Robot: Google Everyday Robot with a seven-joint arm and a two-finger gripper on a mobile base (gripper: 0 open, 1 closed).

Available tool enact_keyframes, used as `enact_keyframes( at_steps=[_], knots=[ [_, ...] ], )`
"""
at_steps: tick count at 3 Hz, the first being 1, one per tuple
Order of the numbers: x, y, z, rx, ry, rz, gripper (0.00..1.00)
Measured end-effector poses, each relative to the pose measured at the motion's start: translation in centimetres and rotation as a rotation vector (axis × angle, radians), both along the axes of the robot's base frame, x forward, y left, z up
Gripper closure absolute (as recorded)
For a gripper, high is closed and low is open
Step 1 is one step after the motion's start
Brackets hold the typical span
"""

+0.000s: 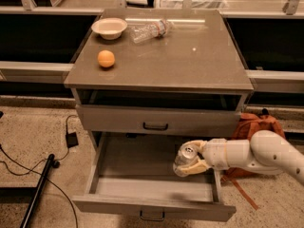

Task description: Place 7up can into middle drawer

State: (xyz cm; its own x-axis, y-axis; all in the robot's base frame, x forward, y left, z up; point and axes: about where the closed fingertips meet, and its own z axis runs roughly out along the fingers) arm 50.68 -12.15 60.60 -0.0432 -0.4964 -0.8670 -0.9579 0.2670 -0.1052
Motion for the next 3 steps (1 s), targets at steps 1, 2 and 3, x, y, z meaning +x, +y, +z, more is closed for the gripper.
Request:
enact_keyframes(
  at_steps=[1,2,3],
  knots=[
    [0.5,0.1,-0.2,-0.002,-0.014,-0.016,1.00],
    [1.6,0.2,-2.5,-0.049,-0.030,-0.054,1.00],
    [4.1,0.9,-9.1,-0.118,-0.125,-0.047,1.00]
  ],
)
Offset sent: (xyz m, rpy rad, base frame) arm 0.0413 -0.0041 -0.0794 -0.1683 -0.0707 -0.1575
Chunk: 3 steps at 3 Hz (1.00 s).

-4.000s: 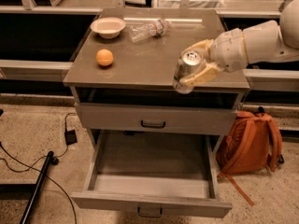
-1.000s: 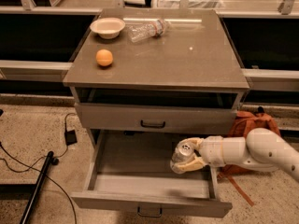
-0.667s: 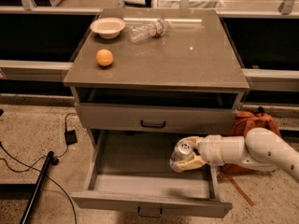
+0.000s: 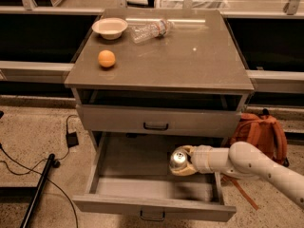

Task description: Place 7up can into middle drawer

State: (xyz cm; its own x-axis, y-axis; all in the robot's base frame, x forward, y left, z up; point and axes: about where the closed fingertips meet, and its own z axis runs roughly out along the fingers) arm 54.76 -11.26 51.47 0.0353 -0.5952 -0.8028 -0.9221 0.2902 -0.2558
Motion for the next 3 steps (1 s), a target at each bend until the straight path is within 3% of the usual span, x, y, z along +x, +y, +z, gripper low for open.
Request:
enact_keyframes(
  at_steps=[1,2,3],
  knots=[
    [0.5,0.8,-3.5,-0.016,-0.034,0.053,1.00],
    [0.0,1.5,-4.3,0.063,-0.060,0.105,1.00],
    [-2.2,1.8,-4.0,0.075,-0.045,0.129,0.82]
  ],
)
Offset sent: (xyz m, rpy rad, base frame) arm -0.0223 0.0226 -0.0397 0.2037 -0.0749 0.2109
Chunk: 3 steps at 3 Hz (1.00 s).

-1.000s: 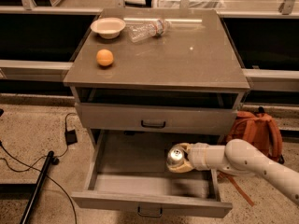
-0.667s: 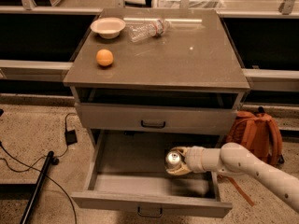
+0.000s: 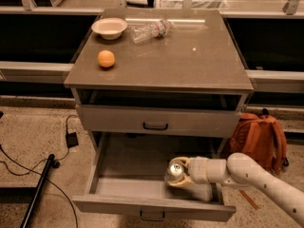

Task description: Place 7up can into middle drawer

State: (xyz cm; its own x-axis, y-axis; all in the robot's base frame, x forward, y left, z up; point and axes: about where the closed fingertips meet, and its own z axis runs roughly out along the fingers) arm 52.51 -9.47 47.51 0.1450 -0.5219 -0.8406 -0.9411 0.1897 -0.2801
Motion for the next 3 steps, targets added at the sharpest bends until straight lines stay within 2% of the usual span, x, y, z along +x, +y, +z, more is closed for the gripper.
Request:
enact_keyframes(
  at_steps=[1,2,3],
  knots=[
    [-1.3,0.1,-0.8,-0.025,0.039,-0.042,0.58],
    [-1.4,0.0,-2.0,-0.059,0.109,-0.075,0.35],
    [-0.8,0.4,-2.8,-0.024,0.174,-0.077,0.12]
  ],
)
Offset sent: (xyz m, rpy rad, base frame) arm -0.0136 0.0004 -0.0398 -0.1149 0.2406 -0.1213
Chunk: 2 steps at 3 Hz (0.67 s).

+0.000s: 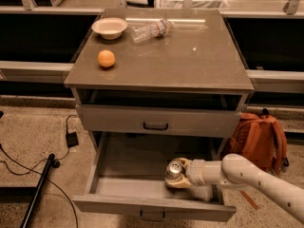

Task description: Place 7up can into middle drawer

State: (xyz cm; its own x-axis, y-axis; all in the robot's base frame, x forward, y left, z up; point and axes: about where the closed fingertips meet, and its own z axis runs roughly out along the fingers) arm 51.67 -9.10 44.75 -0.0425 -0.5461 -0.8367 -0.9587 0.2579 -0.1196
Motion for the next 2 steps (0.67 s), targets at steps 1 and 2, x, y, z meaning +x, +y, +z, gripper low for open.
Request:
enact_keyframes(
  at_steps=[1,2],
  knots=[
    [0.06,0.01,0.06,0.003,0.002,0.003,0.00],
    [0.06,0.01,0.06,0.003,0.002,0.003,0.00]
  ],
)
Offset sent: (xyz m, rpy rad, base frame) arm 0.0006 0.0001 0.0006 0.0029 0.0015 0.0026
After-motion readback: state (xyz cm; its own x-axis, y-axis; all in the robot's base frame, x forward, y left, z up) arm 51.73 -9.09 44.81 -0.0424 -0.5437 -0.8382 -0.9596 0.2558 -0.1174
